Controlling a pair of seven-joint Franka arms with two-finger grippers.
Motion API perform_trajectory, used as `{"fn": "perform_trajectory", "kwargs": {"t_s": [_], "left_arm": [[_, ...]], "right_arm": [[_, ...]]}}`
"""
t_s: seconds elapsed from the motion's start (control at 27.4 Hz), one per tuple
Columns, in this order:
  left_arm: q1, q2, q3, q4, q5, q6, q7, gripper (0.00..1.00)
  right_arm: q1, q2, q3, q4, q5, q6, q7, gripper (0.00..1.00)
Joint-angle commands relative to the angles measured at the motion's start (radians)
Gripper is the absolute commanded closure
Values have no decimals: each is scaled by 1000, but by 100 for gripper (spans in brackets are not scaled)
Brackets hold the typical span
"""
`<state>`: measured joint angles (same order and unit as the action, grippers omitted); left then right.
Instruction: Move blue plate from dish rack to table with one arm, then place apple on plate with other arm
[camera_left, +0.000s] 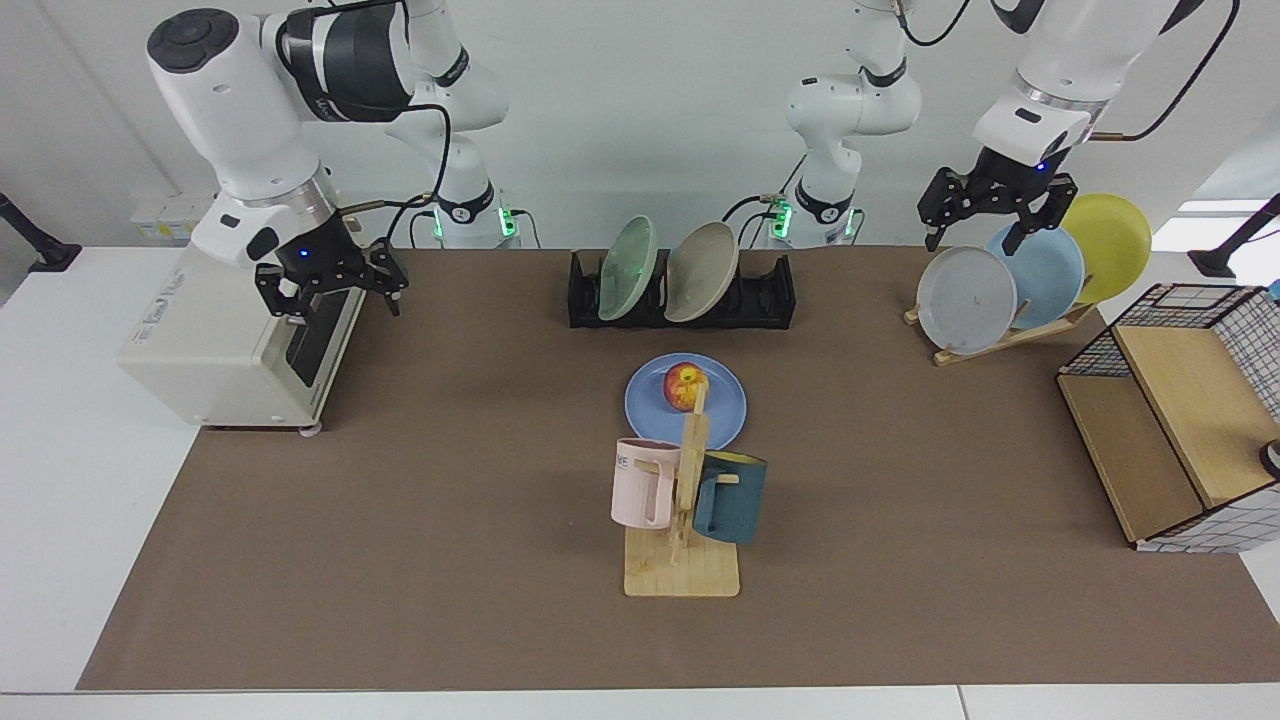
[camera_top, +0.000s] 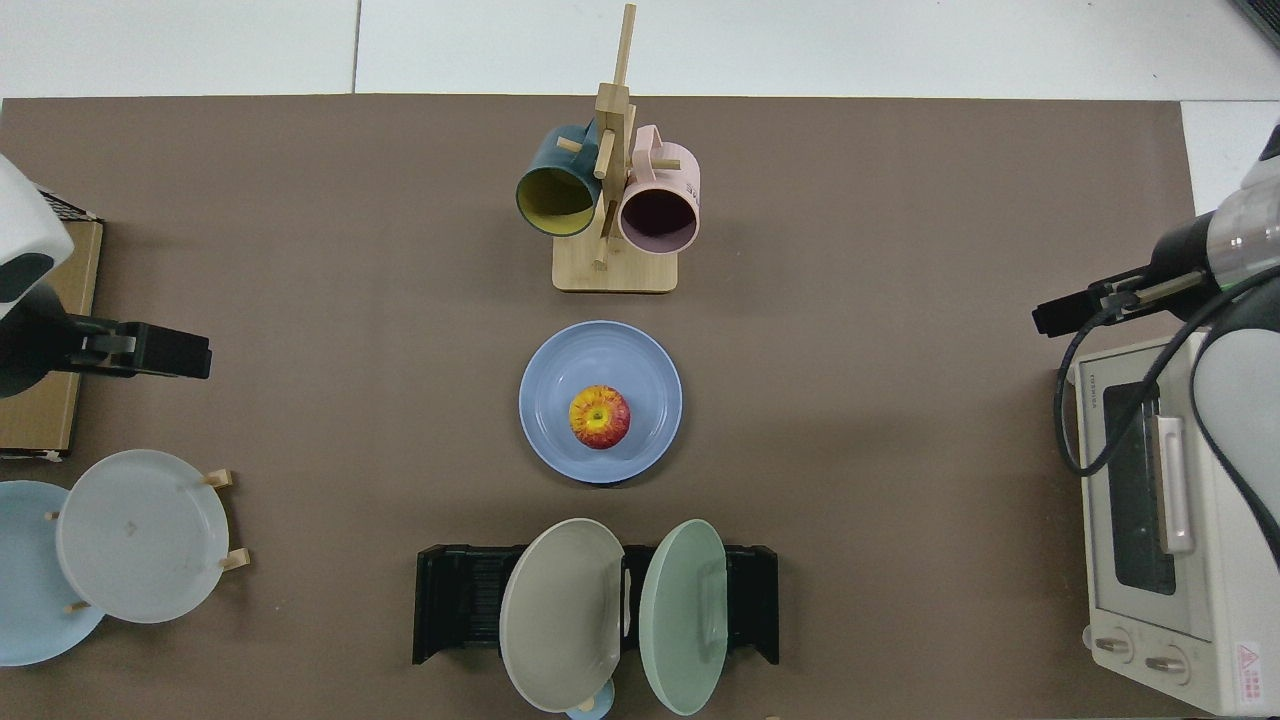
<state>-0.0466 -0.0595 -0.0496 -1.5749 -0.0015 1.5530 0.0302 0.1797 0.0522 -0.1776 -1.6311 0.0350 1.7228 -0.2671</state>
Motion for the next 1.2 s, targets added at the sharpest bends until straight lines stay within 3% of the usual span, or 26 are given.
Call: {"fn": "perform_trajectory", "kwargs": {"t_s": [0.0,0.51,1.17], "left_arm": [[4,-7,2,6,-12,-8,8,0],[4,-7,2,6,-12,-8,8,0],[4,-7,2,6,-12,-8,8,0]], "right_arm": [[-17,-23,18,-9,-3,-5,35,0],[-6,-100,24,-4,-35,-84,57,0],[-16,-112,26,-30,-30,-68,123,0]]}}
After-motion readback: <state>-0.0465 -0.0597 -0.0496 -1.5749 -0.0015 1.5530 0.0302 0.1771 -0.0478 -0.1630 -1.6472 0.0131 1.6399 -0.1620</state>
